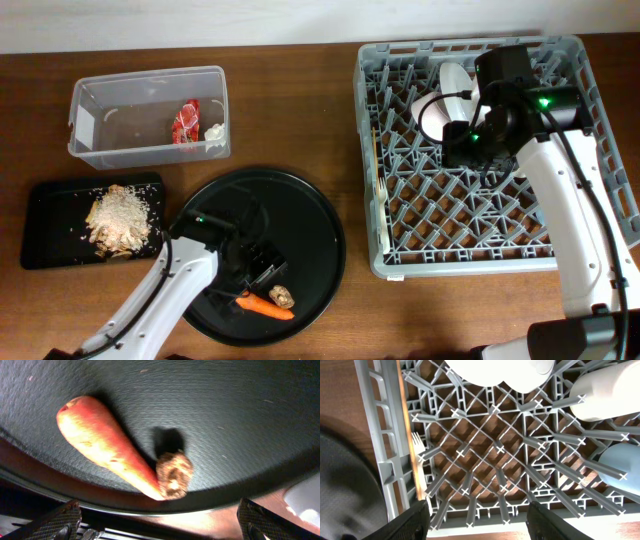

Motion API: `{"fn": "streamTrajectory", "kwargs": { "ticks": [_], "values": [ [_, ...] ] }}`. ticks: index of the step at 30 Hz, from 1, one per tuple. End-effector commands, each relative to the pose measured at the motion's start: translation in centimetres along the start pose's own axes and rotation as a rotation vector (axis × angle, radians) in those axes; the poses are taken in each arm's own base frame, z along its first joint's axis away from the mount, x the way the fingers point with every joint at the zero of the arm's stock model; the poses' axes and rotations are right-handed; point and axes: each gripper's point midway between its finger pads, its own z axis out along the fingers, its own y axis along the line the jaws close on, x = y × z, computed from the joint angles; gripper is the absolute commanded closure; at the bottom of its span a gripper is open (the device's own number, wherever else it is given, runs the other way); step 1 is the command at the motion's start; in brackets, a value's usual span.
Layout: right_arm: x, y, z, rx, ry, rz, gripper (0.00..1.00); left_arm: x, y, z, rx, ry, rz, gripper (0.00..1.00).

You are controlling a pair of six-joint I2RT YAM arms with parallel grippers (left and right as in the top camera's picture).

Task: Sort waste into correct bins and load items into the dishwasher rack
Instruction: 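Reach left gripper to the carrot on the black tray and grasp it, then carry the carrot with left gripper and drop it on the scrap tray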

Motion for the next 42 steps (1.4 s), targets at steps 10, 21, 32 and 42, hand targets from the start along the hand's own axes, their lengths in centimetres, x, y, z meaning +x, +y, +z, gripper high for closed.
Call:
{"fn": "streamTrajectory", "kwargs": {
  "ticks": [10, 21, 32, 42],
  "values": [
    [0.7, 0.0, 1.5, 0.0, 0.032, -0.009, 0.35, -1.9, 1.9, 4.4, 0.013, -0.098, -0.191, 0.01],
    [0.6, 0.0, 1.5, 0.0, 0.032, -0.009, 0.36, -3.1, 1.7, 5.2, 0.043, -0.155, -0.2, 0.36],
    [0.7, 0.0, 1.5, 0.0, 0.032, -0.009, 0.36, -6.3, -2.1, 2.9, 0.173, -0.275, -0.029, 0.82],
    [0.7, 0.0, 1.5, 0.0, 0.032, -0.009, 0.36, -12.6, -2.8, -5.8, 0.162, -0.475, 0.129, 0.97]
  ]
}}
